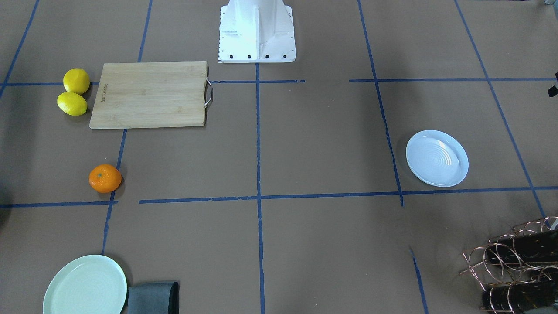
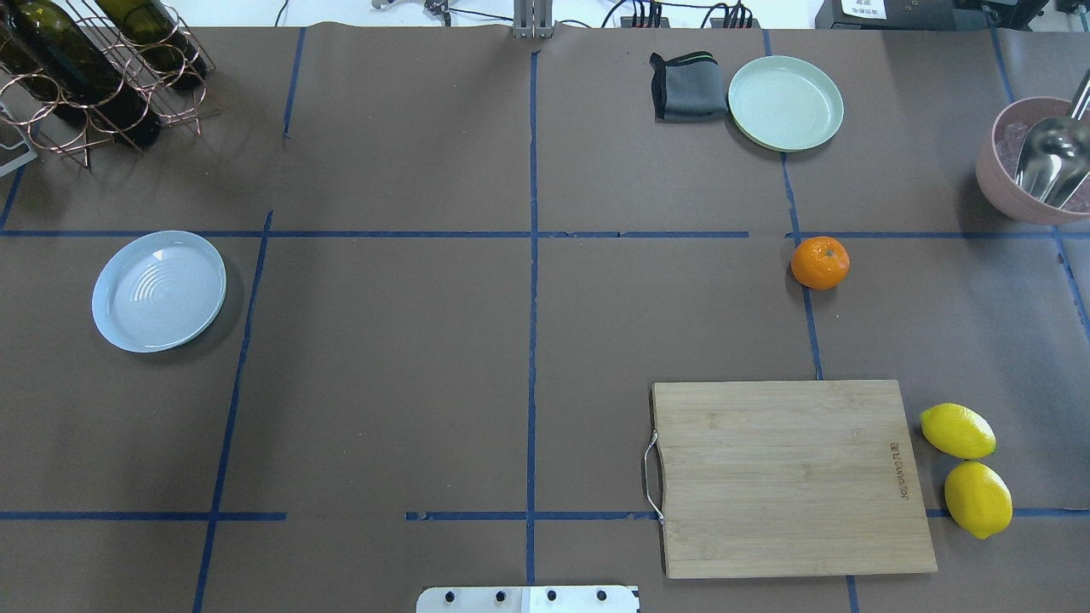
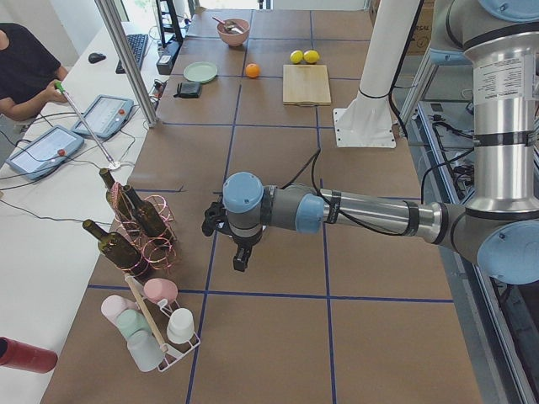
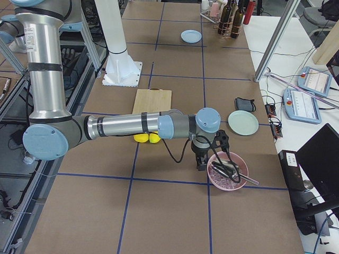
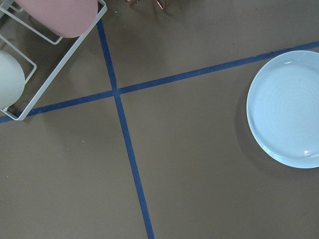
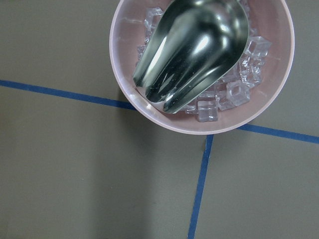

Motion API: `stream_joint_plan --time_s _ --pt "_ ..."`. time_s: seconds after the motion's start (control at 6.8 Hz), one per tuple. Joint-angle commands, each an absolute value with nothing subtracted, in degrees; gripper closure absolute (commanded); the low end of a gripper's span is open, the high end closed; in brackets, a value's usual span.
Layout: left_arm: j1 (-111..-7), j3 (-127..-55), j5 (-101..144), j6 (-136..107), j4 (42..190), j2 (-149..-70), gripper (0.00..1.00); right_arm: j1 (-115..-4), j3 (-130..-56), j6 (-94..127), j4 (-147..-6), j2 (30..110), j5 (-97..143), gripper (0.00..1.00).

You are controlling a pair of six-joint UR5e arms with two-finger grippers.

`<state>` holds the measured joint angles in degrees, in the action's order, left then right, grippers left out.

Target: Pick orange to plate

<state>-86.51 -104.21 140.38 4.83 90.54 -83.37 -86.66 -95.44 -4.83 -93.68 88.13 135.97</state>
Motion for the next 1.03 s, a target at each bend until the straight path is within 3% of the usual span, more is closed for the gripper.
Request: stream_joint_plan --time_s 0.0,0.59,0.88 --pt "-86.6 -105.1 140.7 5.2 89.6 -83.7 0.0 -86.4 -95.4 -4.8 -93.6 88.2 135.4 0.0" --pt "-86.5 -105.2 141.1 5.3 91.9 -83.4 0.0 -86.3 -95.7 -4.8 -93.1 88.4 135.7 0.0" --pt "-84.7 -102.9 141.6 4.6 100.1 -83.5 0.0 -86.3 -96.6 -4.7 -92.8 89.6 136.4 0.0"
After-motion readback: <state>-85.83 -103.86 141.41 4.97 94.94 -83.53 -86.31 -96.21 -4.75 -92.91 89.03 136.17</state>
